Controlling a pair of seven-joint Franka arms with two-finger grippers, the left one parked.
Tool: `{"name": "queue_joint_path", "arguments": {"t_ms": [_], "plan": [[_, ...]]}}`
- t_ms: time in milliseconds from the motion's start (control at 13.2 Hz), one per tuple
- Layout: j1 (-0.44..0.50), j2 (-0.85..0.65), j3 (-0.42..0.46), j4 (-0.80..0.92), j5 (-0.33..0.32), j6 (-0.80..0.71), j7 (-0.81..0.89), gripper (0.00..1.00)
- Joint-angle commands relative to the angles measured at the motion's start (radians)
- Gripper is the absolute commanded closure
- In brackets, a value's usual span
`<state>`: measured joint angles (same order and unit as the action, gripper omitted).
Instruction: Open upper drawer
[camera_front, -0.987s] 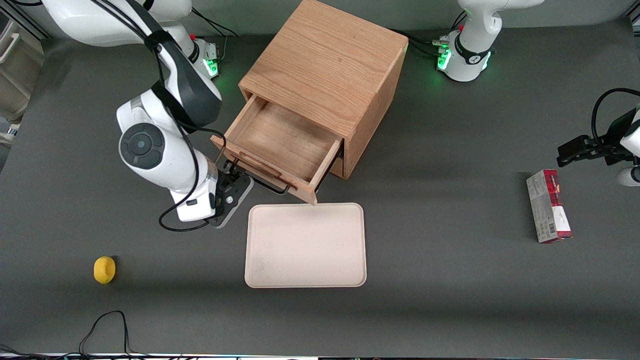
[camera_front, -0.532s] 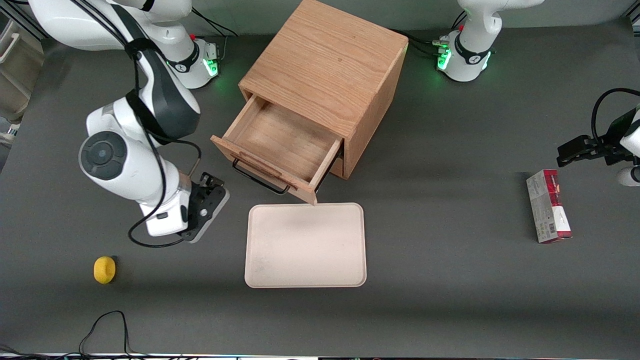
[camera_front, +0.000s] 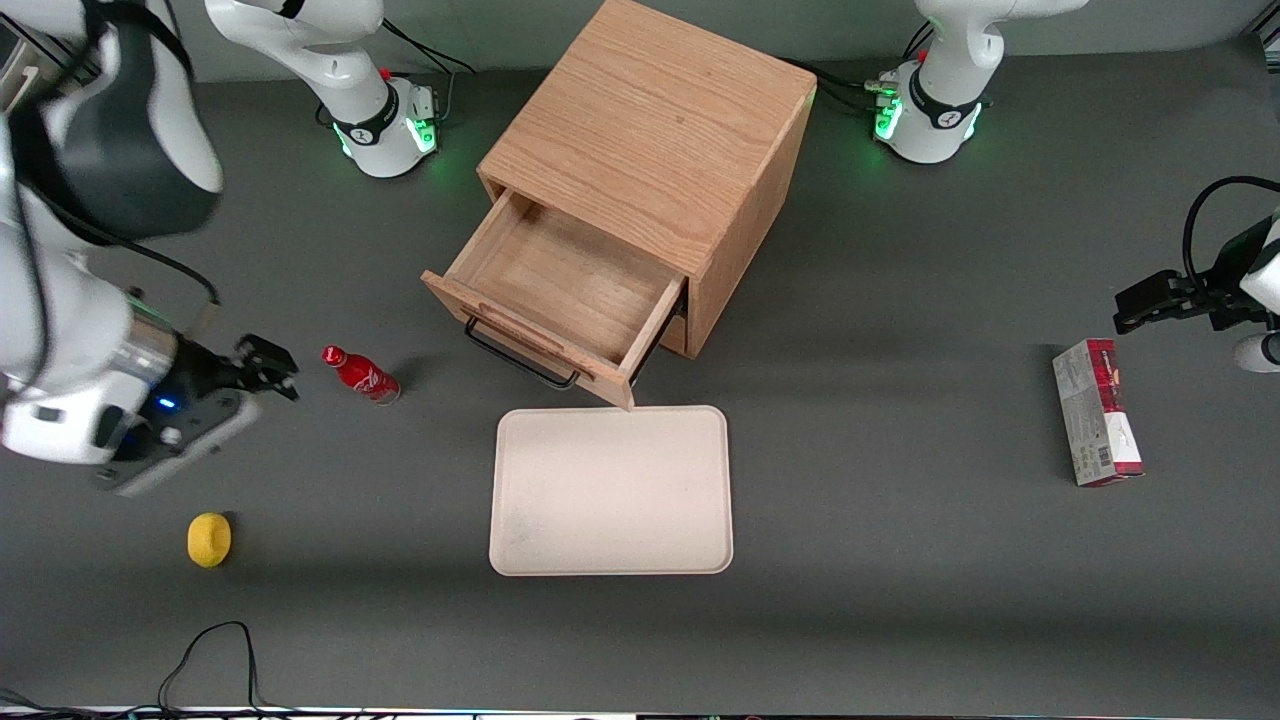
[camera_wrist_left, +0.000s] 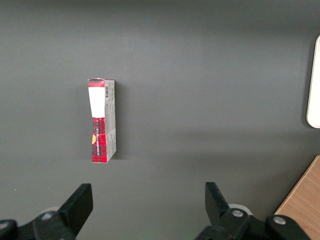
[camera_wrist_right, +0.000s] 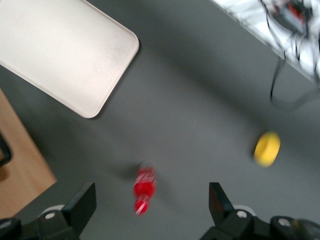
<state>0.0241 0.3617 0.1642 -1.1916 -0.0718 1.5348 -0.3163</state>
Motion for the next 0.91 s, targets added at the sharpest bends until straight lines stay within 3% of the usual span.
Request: {"name": "queue_joint_path", "arguments": {"t_ms": [0, 152, 380, 835], "plan": [[0.007, -0.152, -0.069, -0.182, 0.035, -0.022, 0.179, 0.0], [0.007, -0.298, -0.091, -0.381, 0.035, 0.054, 0.33, 0.0], [0.007, -0.525, -0.132, -0.674, 0.037, 0.215, 0.339, 0.0], [0.003, -0.541, -0.164, -0.677, 0.04, 0.188, 0.335, 0.0]]}}
